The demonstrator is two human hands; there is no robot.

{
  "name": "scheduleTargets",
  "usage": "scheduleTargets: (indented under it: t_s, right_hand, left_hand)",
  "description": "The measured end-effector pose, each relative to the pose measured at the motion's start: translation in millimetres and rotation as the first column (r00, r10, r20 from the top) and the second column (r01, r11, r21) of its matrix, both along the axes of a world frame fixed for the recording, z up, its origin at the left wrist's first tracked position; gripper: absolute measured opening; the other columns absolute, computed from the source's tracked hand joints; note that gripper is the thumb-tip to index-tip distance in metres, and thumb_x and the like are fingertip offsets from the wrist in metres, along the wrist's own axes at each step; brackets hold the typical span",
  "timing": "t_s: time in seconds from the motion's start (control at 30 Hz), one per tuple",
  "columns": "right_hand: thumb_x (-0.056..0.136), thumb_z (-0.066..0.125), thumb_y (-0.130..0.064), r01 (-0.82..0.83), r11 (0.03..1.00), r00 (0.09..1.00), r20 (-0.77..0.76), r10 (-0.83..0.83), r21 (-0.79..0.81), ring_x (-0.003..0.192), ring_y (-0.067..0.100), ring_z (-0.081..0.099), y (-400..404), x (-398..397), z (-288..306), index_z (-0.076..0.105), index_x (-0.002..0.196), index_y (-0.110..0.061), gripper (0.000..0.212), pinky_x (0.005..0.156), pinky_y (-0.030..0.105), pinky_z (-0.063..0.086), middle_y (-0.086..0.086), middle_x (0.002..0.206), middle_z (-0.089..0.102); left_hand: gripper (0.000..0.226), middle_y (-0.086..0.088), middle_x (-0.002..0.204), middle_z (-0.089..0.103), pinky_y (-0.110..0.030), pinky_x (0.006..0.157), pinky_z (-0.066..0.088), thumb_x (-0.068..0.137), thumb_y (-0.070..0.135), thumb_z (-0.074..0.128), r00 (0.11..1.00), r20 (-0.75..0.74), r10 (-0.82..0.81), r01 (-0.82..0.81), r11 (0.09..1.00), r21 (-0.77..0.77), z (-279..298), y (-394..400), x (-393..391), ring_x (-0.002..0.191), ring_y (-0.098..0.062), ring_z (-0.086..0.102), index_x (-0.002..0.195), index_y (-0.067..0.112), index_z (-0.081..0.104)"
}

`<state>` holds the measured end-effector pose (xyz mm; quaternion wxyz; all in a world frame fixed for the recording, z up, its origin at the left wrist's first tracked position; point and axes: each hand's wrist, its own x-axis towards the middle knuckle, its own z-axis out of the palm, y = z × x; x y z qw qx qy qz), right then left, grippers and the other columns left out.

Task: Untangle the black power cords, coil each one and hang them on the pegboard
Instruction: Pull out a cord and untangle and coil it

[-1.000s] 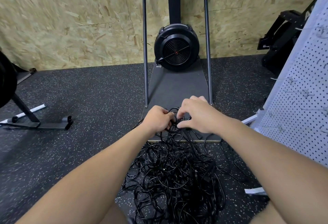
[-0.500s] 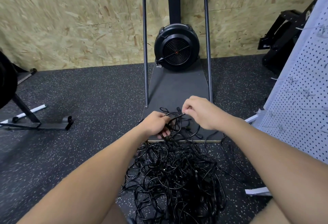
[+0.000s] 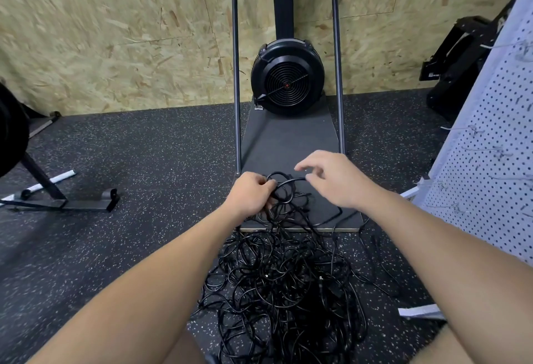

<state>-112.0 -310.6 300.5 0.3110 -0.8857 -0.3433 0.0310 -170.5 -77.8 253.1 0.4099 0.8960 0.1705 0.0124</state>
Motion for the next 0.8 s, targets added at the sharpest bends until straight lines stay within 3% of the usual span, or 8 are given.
scheduleTargets:
  t_s: [0.1,0.23,0.4,0.5,0.63,0.8]
  right_hand:
    - [0.102,0.077,-0.029,-0.063,0.993,0.997,0.032,0.067,-0.097,0.091,0.012,0.067,13,-8,-2,0.078,0.126,-0.03,0.025,0.089,0.037,0.055,-0.011,0.116,0.07]
    - [0.096,0.083,-0.035,-0.02,0.983,0.993,0.11,0.041,-0.183,0.1,0.021,0.064,20,-5,-6,0.078,0.11,-0.031,0.016,0.088,0.038,0.053,-0.009,0.112,0.064]
    - [0.106,0.069,-0.028,0.021,0.958,0.986,0.164,0.028,-0.287,0.092,0.025,0.064,18,-4,-1,0.065,0.095,-0.028,0.012,0.086,0.047,0.057,-0.007,0.102,0.06]
    - [0.109,0.062,-0.029,0.03,0.976,0.987,0.162,0.006,-0.217,0.089,0.023,0.061,10,1,6,0.059,0.097,-0.03,0.013,0.087,0.049,0.055,-0.01,0.104,0.055]
    - [0.113,0.056,-0.026,0.053,0.997,0.991,0.124,-0.046,-0.052,0.089,0.014,0.057,-2,5,10,0.057,0.103,-0.028,0.01,0.086,0.041,0.051,-0.012,0.103,0.054]
    - [0.113,0.054,-0.023,0.088,0.995,0.995,0.037,-0.09,0.05,0.08,0.007,0.071,-6,5,0,0.057,0.102,-0.027,0.012,0.078,0.045,0.063,-0.007,0.1,0.062]
  left_hand:
    - [0.044,-0.007,0.06,0.073,-0.023,0.046,0.041,0.107,0.036,0.062,0.998,0.044,-0.039,0.039,0.999,-0.006,3,-16,0,0.042,-0.016,0.057,0.08,0.003,0.073]
    - [0.045,-0.007,0.058,0.072,-0.026,0.048,0.041,0.106,0.036,0.062,0.995,0.081,-0.052,0.055,0.998,-0.035,1,-20,1,0.045,-0.019,0.055,0.079,0.0,0.068]
    - [0.042,-0.006,0.059,0.071,-0.024,0.047,0.038,0.108,0.036,0.062,0.99,0.129,-0.057,0.068,0.995,-0.078,6,-22,-1,0.047,-0.017,0.055,0.085,0.004,0.076]
    - [0.043,-0.008,0.063,0.07,-0.027,0.051,0.041,0.112,0.035,0.058,0.993,0.094,-0.073,0.088,0.983,-0.164,6,-14,-1,0.049,-0.018,0.057,0.091,0.004,0.079]
    - [0.043,-0.003,0.066,0.068,-0.022,0.045,0.035,0.115,0.032,0.051,0.995,0.007,-0.098,0.096,0.951,-0.294,5,-1,-5,0.049,-0.014,0.051,0.102,0.004,0.08]
    - [0.04,-0.002,0.076,0.075,-0.026,0.052,0.042,0.116,0.032,0.051,0.997,-0.011,-0.082,0.071,0.918,-0.39,7,10,-6,0.056,-0.014,0.057,0.113,0.002,0.078]
